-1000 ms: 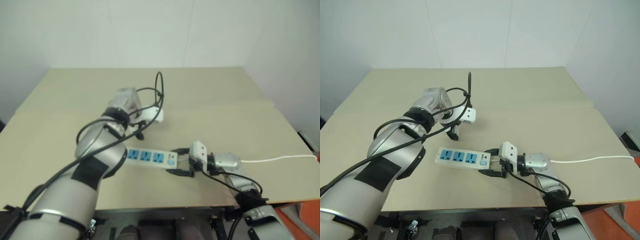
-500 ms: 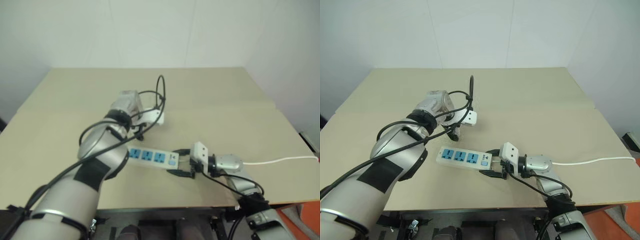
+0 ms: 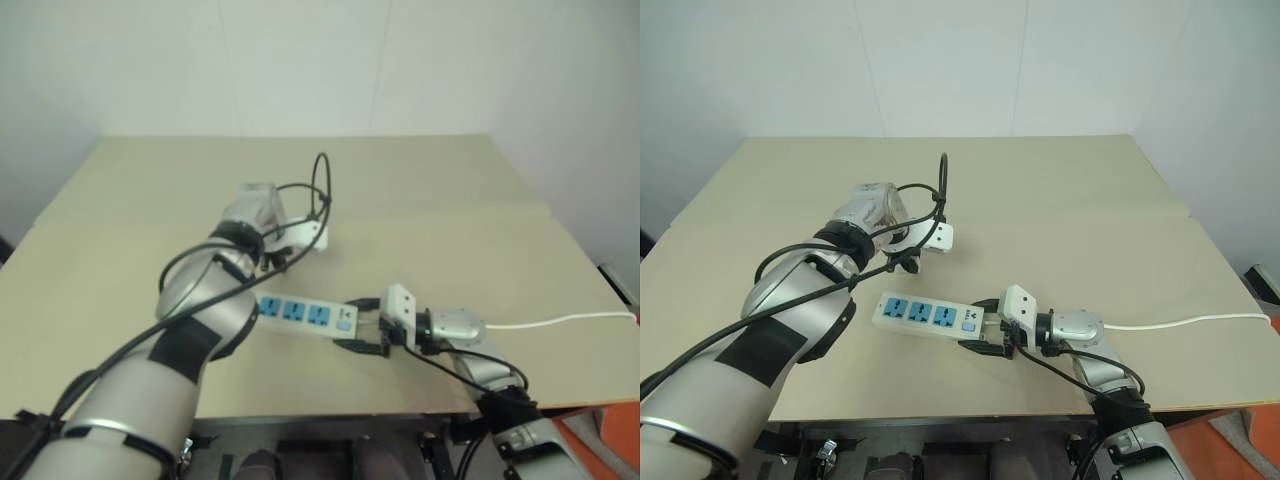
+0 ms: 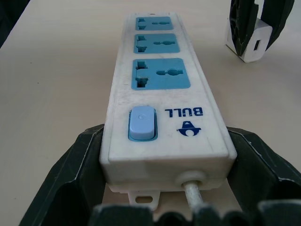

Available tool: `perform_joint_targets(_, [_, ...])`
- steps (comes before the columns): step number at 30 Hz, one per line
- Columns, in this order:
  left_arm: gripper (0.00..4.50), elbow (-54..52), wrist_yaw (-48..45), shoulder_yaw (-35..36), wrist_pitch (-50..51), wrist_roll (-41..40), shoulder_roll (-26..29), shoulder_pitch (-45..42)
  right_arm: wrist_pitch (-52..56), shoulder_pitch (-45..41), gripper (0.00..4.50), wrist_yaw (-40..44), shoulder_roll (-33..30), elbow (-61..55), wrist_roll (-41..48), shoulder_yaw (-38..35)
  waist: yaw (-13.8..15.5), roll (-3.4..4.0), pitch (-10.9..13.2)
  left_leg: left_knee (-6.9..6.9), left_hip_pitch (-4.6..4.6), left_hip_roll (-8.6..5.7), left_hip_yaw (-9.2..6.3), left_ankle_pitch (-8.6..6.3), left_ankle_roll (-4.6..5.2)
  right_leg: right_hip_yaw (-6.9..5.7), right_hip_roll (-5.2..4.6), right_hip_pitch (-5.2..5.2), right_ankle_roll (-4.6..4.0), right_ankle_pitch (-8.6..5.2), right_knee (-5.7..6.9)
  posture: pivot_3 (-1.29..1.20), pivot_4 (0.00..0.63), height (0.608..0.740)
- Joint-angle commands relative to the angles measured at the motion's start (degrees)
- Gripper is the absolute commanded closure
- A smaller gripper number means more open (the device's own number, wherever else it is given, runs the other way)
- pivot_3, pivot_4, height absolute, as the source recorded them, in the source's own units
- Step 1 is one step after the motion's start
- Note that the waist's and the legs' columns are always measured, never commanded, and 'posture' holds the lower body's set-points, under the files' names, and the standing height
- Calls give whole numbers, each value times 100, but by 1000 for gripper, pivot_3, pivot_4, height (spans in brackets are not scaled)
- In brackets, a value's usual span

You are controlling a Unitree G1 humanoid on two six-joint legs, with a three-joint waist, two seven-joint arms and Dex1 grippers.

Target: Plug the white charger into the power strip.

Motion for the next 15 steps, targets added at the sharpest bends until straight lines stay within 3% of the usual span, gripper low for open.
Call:
perform_joint_targets(1, [3496,-92,-62,447,-192,-386,26,-222,48,108,1081,12,-104,7,-167,129,0,0,0,0,0,0,0,0,0,0,0,0,0,0,0,0,150,740])
perform_joint_targets(9, [3496,-534,-1105,2722,-400,-2646,506,-577,-15,141,1081,298,-167,-144,80,94,-6,0,0,0,-6,1,0,0,0,-2,-2,-6,1,-1,-2,0,150,740])
perform_joint_targets(12, [3496,-1036,-1941,3656,-323,-3772,742,-237,34,53,1081,515,-154,-99,221,103,-15,1,0,0,-4,2,0,0,0,-3,-2,-5,1,-1,0,0,150,740])
perform_joint_targets(15, [3496,-1861,-2325,4106,188,-4521,870,364,98,-68,1081,768,-132,-2,329,145,-28,4,-2,1,6,5,2,0,0,-2,-2,-1,0,-1,9,0,150,740])
